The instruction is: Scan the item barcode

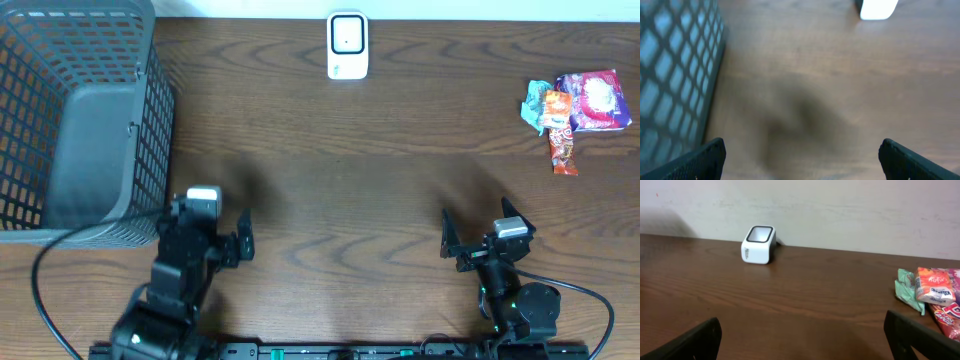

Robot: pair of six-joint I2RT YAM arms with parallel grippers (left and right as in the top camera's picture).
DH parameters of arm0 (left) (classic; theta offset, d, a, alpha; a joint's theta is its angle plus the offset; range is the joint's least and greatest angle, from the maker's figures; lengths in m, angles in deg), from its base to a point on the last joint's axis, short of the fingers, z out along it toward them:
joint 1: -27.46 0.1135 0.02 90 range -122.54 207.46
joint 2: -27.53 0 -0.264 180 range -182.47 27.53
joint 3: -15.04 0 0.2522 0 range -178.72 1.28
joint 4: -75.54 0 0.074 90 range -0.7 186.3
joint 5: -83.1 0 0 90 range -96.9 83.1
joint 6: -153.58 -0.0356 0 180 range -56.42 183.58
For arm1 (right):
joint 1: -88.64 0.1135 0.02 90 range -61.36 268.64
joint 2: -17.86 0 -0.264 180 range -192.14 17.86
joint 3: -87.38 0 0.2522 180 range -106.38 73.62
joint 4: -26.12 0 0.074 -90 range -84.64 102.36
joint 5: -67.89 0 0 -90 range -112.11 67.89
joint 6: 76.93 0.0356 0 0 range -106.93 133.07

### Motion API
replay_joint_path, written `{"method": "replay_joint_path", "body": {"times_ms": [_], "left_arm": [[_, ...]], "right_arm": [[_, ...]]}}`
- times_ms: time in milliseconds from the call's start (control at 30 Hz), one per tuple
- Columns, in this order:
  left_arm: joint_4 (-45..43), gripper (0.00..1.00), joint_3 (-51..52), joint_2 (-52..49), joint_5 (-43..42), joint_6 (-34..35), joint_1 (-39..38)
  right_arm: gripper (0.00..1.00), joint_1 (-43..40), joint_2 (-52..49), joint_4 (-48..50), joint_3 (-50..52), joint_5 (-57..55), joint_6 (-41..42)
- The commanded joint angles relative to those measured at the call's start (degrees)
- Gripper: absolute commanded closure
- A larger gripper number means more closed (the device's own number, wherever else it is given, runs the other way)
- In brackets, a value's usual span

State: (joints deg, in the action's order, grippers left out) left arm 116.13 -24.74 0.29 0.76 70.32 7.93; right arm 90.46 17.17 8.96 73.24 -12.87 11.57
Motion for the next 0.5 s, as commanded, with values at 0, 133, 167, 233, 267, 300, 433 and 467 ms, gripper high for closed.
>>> {"method": "replay_joint_path", "body": {"times_ms": [0,133,167,233,267,300,433,467], "left_arm": [[-0.5,0.02,4.3,4.2,0.5,-1.8,1.2],[-3.4,0.02,9.1,8.4,0.4,-2.4,3.6],[-4.8,0.03,10.2,9.4,0.2,-2.4,4.2],[-8.0,0.02,11.9,11.2,-1.2,-2.6,5.6],[-9.9,0.02,12.7,12.1,-2.0,-2.7,6.3],[-11.7,0.02,13.4,12.9,-2.6,-3.0,7.0],[-18.2,0.02,16.8,16.0,-4.9,-4.9,9.3],[-19.7,0.02,17.9,16.8,-5.2,-5.1,9.6]], "right_arm": [[0.01,-0.3,0.4,-0.2,0.1,-0.1,0.8],[0.01,-0.3,0.4,-0.2,0.1,-0.1,0.8],[0.01,-0.3,0.4,-0.2,0.1,-0.1,0.8],[0.01,-0.3,0.4,-0.2,0.1,-0.1,0.8],[0.01,-0.3,0.4,-0.2,0.1,-0.1,0.8],[0.01,-0.3,0.4,-0.2,0.1,-0.1,0.8],[0.01,-0.3,0.4,-0.2,0.1,-0.1,0.8],[0.01,-0.3,0.4,-0.2,0.1,-0.1,0.8]]}}
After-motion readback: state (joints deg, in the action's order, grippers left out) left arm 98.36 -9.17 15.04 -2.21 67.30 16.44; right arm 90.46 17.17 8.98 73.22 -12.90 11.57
